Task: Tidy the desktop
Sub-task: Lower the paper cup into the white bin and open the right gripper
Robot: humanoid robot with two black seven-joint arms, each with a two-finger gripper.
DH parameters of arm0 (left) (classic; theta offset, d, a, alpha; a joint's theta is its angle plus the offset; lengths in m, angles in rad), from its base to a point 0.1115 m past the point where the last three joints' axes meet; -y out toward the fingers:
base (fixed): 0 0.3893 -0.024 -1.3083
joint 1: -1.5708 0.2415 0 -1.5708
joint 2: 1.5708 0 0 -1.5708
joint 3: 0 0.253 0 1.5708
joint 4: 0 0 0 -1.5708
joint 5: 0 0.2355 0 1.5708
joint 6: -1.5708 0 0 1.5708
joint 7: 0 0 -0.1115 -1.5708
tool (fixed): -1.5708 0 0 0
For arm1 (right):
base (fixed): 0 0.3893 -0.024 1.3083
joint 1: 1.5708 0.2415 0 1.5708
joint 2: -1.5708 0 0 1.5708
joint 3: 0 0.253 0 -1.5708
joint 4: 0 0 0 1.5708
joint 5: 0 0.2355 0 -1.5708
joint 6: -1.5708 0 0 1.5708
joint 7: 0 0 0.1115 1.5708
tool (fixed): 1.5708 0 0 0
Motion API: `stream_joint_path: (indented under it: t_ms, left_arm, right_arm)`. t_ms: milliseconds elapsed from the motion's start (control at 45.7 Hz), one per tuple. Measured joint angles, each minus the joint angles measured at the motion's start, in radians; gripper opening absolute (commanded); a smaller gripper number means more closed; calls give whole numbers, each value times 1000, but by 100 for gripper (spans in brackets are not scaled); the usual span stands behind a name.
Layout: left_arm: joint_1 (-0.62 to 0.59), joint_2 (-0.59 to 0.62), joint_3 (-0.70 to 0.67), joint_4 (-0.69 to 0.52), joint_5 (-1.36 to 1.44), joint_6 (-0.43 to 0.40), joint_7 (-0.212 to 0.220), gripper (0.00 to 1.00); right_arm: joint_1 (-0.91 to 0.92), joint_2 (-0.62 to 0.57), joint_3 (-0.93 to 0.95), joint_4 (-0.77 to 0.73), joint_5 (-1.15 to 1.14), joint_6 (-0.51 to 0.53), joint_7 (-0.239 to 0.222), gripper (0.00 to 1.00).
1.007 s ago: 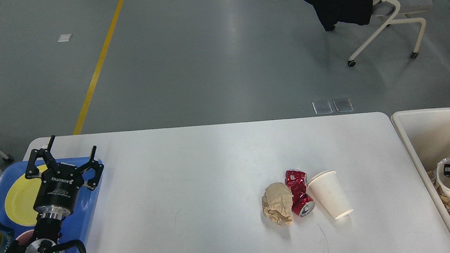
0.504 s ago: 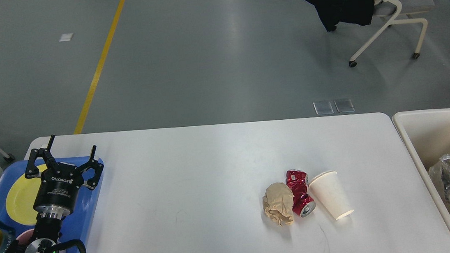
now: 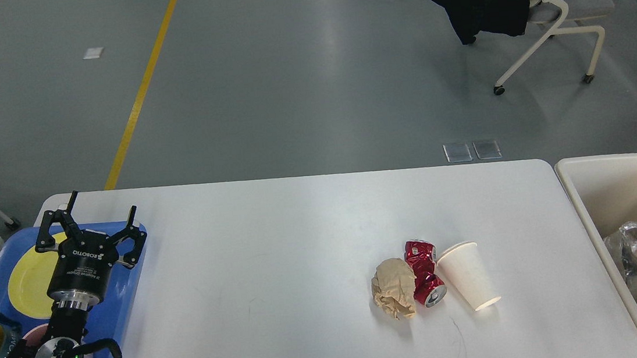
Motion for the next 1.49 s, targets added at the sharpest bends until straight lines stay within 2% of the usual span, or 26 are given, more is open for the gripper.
stream_joint_path:
  t_ms: [66,88,109,131,153,175,241,416,788,964,1204,1489]
  left_arm:
    - [0,0,0,0,0,0,0,96]
    - [0,0,0,0,0,0,0,96]
    - [0,0,0,0,0,0,0,96]
    - [0,0,0,0,0,0,0,96]
    - [0,0,0,0,0,0,0,96]
    - [0,0,0,0,0,0,0,96]
    - [0,0,0,0,-1,0,0,96]
    - [0,0,0,0,-1,0,0,96]
    - [0,0,0,0,-1,0,0,96]
    - [0,0,0,0,-1,0,0,96]
    - [0,0,0,0,0,0,0,96]
    - [0,0,0,0,0,0,0,96]
  right_arm:
    - [2,0,2,0,0,0,0,0]
    - [2,0,3,0,0,0,0,12]
    - [3,0,3,0,0,0,0,42]
    - [3,0,4,0,0,-1,0,62]
    - [4,0,4,0,0,-2,0,75]
    - [4,-1,4,0,0,-4,0,84]
    - [4,-2,4,-1,0,-28,0,99]
    - [4,1,11,-4,3,-98,2,100]
    - [46,-7,45,15,-1,-86,0,100]
    - [133,-53,70,99,-3,18,-3,100]
    - [418,-159,22,365,-47,184,-4,100]
    - [938,-187,-180,707,-101,422,-5,100]
